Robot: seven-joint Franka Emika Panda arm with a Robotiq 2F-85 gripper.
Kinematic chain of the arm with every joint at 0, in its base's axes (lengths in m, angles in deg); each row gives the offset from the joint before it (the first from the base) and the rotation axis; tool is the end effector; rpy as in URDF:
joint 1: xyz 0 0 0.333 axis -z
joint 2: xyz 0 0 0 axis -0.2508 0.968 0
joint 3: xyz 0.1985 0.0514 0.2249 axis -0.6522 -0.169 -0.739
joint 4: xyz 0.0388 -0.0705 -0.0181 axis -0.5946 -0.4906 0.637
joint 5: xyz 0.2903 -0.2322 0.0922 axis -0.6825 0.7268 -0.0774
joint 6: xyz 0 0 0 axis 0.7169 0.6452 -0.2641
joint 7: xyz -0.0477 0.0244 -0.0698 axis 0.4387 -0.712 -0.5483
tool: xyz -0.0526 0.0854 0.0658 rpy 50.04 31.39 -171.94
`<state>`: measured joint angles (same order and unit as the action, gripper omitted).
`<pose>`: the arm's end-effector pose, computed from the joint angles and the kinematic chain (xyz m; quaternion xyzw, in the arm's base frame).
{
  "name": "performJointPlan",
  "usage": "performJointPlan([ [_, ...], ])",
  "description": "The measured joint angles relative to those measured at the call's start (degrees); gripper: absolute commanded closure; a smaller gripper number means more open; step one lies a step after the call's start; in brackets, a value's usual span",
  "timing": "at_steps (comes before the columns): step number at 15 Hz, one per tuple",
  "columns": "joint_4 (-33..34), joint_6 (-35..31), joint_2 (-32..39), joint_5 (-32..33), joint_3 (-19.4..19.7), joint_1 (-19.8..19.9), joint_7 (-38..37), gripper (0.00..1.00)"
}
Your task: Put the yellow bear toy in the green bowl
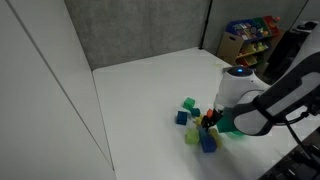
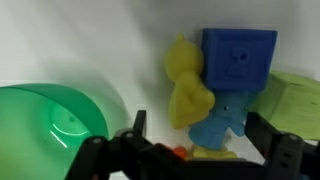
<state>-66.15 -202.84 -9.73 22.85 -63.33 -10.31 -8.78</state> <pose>0.4656 0.1339 0.0790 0.9755 -0.2164 -0.0033 0.0394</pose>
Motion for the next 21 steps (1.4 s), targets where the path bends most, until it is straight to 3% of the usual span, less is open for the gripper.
performJointPlan([
  [5,0.3,-1.1,1.4,0.0,2.1,-3.0,-3.0,0.0],
  [6,0.4,-1.4,1.9,0.0,2.4,-3.5,-3.6,0.05],
  [7,0.5,-1.7,2.5,0.0,2.7,-4.0,-4.3,0.26],
  [9,1.0,-1.8,3.5,0.0,3.6,-5.1,-5.6,0.3],
  [16,2.3,-1.6,5.0,0.0,7.2,-10.1,-9.1,0.86],
  [21,2.3,-0.3,4.4,0.0,8.8,-11.5,-10.0,0.89],
])
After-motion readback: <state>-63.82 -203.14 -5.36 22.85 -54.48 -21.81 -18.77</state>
